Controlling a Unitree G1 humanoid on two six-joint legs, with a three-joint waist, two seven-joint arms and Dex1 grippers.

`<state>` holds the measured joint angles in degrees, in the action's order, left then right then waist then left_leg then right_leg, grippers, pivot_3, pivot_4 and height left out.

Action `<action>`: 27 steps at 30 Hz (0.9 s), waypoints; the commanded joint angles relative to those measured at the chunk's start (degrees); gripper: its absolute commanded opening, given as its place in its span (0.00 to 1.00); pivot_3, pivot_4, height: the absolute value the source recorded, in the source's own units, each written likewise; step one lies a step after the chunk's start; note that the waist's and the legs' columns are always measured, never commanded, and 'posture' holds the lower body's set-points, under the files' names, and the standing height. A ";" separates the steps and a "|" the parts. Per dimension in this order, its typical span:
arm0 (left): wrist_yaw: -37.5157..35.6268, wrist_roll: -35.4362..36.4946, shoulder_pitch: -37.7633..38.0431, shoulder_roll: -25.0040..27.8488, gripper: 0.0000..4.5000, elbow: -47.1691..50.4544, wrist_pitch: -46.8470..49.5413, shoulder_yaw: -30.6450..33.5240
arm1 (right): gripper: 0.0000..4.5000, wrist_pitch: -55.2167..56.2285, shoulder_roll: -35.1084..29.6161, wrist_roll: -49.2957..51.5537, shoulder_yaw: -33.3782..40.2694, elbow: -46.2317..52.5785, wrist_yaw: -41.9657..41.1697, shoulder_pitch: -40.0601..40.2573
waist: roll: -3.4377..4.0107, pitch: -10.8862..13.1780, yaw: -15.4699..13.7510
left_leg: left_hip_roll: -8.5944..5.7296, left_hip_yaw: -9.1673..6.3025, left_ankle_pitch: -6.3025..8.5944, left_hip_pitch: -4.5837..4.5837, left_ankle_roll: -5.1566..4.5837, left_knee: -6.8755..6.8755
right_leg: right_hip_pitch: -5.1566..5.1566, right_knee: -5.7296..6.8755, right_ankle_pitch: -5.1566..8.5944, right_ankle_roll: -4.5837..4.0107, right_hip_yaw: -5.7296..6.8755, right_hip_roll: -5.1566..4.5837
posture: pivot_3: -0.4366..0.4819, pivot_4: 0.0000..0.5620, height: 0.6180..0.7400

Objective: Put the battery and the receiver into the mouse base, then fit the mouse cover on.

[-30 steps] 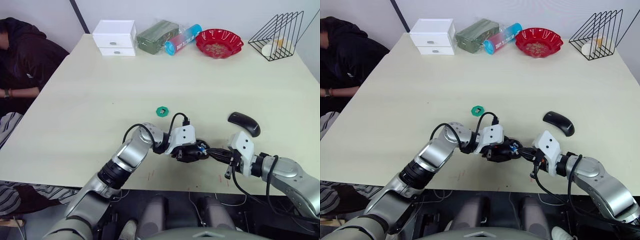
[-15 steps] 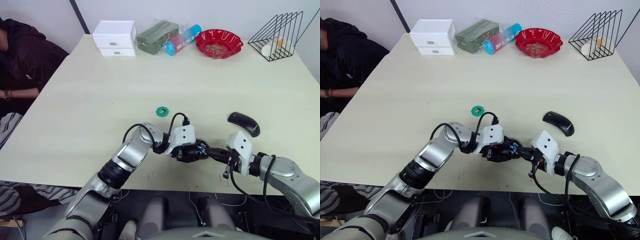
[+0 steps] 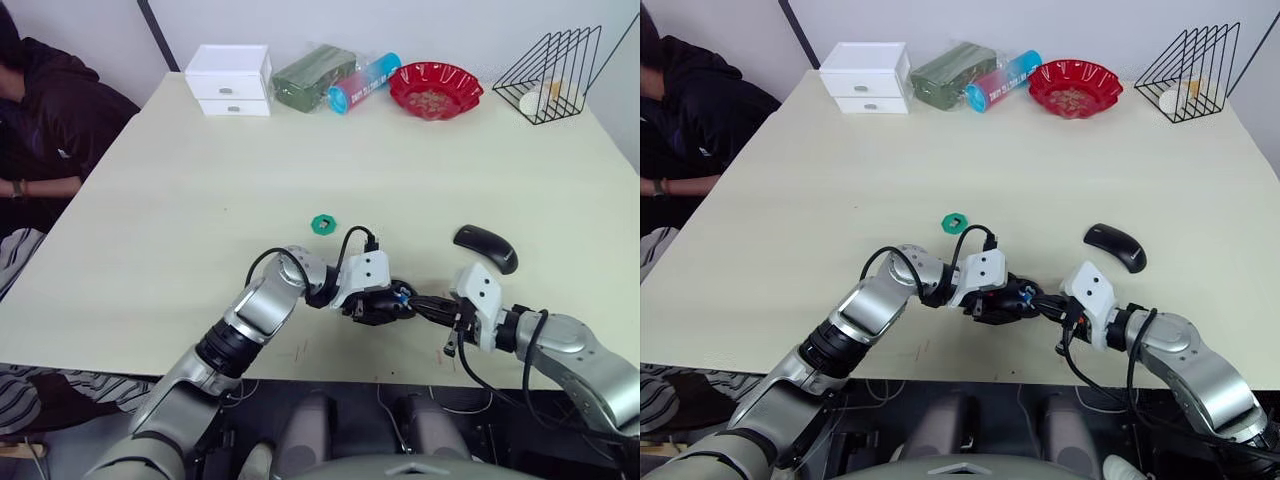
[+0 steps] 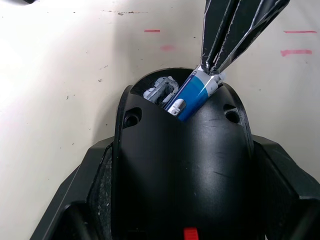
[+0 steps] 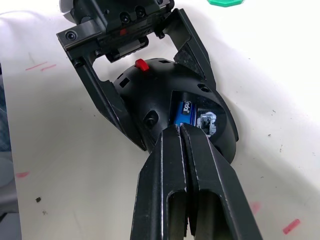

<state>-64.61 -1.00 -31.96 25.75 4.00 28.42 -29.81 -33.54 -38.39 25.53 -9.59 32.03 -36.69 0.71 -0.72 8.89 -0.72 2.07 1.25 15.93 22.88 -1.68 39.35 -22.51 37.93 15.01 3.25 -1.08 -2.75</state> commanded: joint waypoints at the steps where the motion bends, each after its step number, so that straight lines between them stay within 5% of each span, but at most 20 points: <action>1: -0.97 0.31 0.81 0.03 0.66 -0.31 0.72 -1.80 | 0.01 -1.08 0.29 -1.67 -1.16 -2.18 -0.02 0.48 | 0.00 -0.06 0.00 | 0.00 0.00 0.00 0.00 0.00 0.00 | 0.00 0.01 0.00 0.00 0.00 0.00 | 0.48 0.27 1.00; 27: -1.43 1.06 0.95 0.17 0.66 -0.47 0.89 -1.48 | 0.01 3.55 3.86 -4.59 -3.22 -12.48 -3.06 0.05 | -0.26 -0.64 0.53 | 0.03 0.03 0.00 -0.17 0.00 -0.03 | 0.06 0.02 0.00 -0.01 -0.09 0.07 | 0.48 0.27 1.00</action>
<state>-64.61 -1.02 -31.83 26.28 3.78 28.89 -29.75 -28.15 -34.20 24.24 -10.89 24.20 -40.70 -0.57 -0.98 8.25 -0.19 2.10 1.28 15.93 22.71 -1.69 39.32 -22.45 37.95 15.01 3.23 -1.17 -2.69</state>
